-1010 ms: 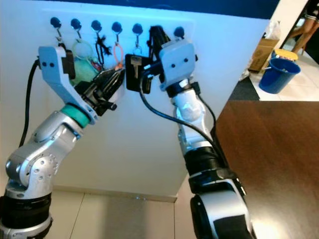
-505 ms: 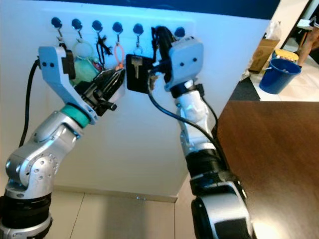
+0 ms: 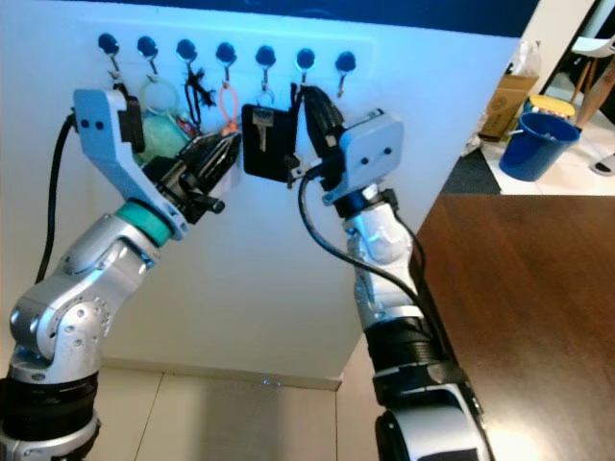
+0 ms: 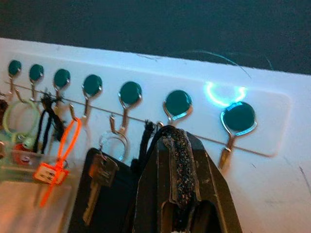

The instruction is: Hang keys on a hook

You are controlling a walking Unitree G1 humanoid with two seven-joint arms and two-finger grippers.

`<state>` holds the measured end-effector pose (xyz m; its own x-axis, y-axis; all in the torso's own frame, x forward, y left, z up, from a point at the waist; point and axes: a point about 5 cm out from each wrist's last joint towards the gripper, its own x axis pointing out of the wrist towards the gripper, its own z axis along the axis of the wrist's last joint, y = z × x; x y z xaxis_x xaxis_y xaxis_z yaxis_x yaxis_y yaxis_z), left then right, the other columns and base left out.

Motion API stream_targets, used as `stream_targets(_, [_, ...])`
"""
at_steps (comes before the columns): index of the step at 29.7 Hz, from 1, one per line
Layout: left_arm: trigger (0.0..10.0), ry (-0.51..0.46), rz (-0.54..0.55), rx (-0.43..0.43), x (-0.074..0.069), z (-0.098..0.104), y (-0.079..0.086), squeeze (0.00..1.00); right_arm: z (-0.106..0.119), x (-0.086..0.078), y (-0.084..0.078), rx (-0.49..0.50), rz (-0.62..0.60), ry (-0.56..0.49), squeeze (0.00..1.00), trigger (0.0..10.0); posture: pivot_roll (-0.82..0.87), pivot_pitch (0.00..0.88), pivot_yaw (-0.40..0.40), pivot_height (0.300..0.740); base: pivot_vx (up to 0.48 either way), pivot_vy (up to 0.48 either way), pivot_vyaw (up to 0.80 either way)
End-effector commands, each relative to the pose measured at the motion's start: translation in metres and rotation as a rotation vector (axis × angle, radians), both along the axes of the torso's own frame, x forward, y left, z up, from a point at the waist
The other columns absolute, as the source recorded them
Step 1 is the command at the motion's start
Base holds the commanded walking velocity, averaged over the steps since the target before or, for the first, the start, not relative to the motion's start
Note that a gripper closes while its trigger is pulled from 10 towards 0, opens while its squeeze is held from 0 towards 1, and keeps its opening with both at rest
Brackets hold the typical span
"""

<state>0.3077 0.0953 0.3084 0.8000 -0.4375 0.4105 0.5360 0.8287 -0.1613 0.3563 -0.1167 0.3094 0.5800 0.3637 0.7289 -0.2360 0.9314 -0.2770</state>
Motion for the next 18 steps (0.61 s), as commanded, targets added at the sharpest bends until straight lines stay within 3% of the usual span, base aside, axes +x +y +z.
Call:
stream_targets(1, [10.0,0.001,-0.011,0.009,0.001,0.001,-0.001,0.00,-0.005,0.000,-0.006,0.009,-0.031,0.020,0.00,10.0,0.10,0.114,0.082,0.740,0.000,0.000,0.00])
stream_targets(9, [10.0,0.005,-0.012,0.011,0.001,0.000,-0.001,0.00,-0.014,0.008,-0.013,0.055,-0.064,0.104,0.00,10.0,0.10,0.116,0.083,0.740,0.000,0.000,0.00])
stream_targets(18, [10.0,0.006,-0.009,0.010,0.001,0.000,-0.001,0.00,-0.014,0.011,0.000,-0.026,-0.036,0.121,0.00,10.0,0.10,0.122,0.082,0.740,0.000,0.000,0.00])
